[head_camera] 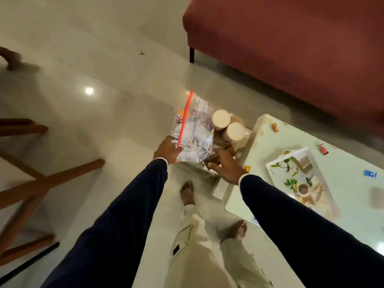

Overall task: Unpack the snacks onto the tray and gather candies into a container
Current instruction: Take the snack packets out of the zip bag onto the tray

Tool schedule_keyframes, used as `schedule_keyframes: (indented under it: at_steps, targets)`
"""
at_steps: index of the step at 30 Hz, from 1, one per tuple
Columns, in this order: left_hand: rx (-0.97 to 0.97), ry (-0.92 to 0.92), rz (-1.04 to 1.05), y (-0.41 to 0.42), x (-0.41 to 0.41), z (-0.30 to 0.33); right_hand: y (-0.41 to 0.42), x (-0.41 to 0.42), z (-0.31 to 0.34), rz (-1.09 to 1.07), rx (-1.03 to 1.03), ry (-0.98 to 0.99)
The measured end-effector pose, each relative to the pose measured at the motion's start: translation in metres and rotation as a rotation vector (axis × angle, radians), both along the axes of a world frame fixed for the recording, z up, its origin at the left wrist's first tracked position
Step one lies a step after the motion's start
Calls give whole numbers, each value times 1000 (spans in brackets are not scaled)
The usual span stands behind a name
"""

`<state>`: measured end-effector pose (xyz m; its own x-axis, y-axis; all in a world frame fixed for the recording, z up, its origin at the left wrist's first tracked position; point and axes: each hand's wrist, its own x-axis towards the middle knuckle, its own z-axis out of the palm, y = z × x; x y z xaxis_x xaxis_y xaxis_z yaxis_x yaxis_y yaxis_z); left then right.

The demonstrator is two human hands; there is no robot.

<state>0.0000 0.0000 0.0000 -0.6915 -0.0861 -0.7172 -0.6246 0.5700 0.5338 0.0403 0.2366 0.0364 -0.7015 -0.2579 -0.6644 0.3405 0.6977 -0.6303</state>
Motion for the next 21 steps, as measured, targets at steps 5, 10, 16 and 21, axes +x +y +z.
schedule_keyframes:
  at_steps: [5,10,16,21]
  targets:
    - [15,-56,15,1,-3,-20,-15,-5,-17,-32,40,-62]
    - [83,23,199,-6,0,-29,-21,-18,-31,-39,59,-55]
    - [277,118,404,-32,12,-4,-27,-25,-27,-5,94,-34]
    - [419,211,435,-44,21,43,-36,-33,-3,37,95,-8]
